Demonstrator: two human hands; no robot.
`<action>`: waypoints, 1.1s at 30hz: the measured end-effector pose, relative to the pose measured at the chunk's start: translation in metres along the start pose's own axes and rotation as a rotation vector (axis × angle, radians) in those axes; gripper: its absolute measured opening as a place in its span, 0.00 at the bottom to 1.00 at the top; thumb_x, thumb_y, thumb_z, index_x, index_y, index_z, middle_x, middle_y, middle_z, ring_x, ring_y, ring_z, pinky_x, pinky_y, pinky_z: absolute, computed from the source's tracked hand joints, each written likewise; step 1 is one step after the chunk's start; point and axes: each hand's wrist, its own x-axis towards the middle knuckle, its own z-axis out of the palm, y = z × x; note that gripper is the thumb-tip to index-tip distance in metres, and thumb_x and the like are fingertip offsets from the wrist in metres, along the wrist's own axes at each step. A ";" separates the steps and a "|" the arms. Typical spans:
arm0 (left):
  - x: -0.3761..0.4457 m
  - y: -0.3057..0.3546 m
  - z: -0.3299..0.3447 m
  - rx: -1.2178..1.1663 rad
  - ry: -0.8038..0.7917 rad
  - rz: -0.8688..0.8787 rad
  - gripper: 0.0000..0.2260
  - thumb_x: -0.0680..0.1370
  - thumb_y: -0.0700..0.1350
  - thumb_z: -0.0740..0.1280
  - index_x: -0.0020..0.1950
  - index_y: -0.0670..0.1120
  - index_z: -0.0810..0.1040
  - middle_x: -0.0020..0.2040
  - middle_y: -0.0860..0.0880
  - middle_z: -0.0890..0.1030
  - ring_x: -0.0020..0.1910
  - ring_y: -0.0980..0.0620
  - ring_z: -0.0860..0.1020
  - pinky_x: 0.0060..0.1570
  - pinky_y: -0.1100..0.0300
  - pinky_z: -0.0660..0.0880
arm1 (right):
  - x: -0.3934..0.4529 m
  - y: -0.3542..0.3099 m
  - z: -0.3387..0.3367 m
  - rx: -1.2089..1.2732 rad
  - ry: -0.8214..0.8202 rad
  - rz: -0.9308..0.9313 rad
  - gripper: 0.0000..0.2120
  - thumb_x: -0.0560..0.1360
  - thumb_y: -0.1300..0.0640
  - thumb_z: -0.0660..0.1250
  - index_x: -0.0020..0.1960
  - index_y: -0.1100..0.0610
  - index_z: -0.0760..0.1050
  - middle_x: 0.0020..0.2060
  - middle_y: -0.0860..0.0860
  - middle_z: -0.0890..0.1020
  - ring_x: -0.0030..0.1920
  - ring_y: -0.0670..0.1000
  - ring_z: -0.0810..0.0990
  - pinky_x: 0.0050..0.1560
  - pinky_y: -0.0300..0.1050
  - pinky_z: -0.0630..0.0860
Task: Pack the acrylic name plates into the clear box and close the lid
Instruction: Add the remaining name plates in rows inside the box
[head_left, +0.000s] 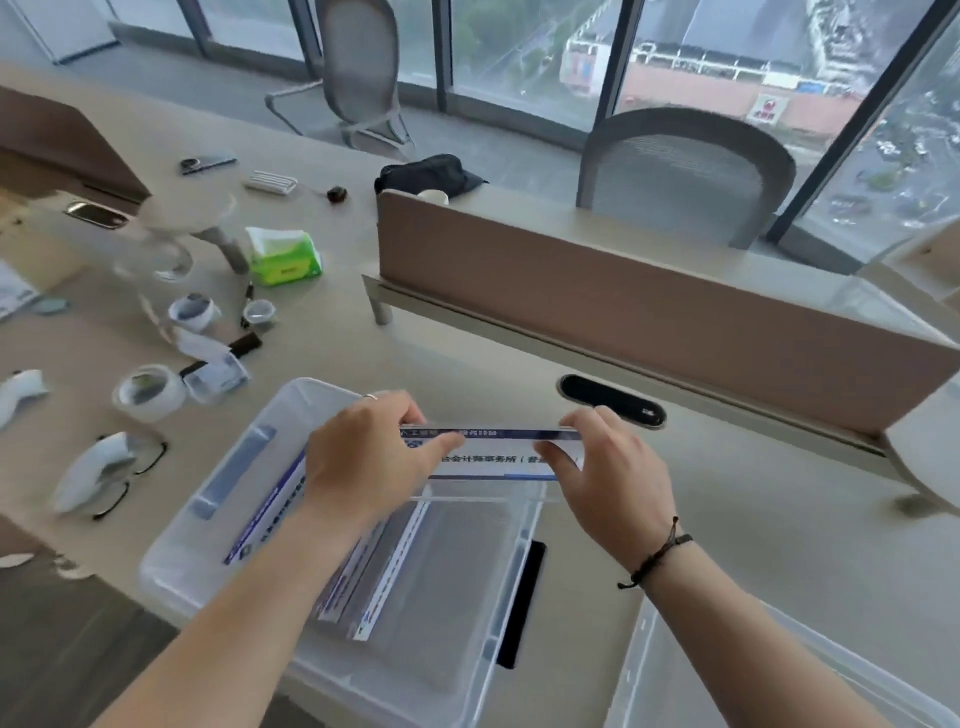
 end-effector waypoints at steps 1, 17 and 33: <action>-0.003 -0.012 -0.004 0.001 0.002 -0.007 0.19 0.66 0.65 0.73 0.34 0.51 0.74 0.31 0.56 0.75 0.33 0.52 0.74 0.30 0.59 0.68 | 0.001 -0.009 0.006 0.003 -0.022 -0.013 0.12 0.76 0.44 0.67 0.52 0.52 0.75 0.46 0.45 0.79 0.36 0.51 0.77 0.32 0.44 0.70; -0.080 -0.079 0.016 0.010 -0.299 0.096 0.17 0.75 0.61 0.64 0.34 0.52 0.67 0.27 0.53 0.73 0.29 0.48 0.74 0.31 0.58 0.71 | 0.021 -0.041 0.067 -0.130 -0.485 -0.217 0.12 0.76 0.41 0.66 0.55 0.46 0.74 0.51 0.42 0.77 0.43 0.47 0.76 0.39 0.42 0.71; -0.114 -0.080 0.079 -0.036 -0.765 -0.017 0.12 0.79 0.50 0.59 0.40 0.45 0.67 0.42 0.43 0.79 0.42 0.43 0.77 0.37 0.55 0.69 | -0.007 -0.049 0.140 -0.352 -0.690 -0.087 0.09 0.77 0.60 0.63 0.56 0.53 0.75 0.57 0.52 0.75 0.45 0.57 0.81 0.44 0.51 0.79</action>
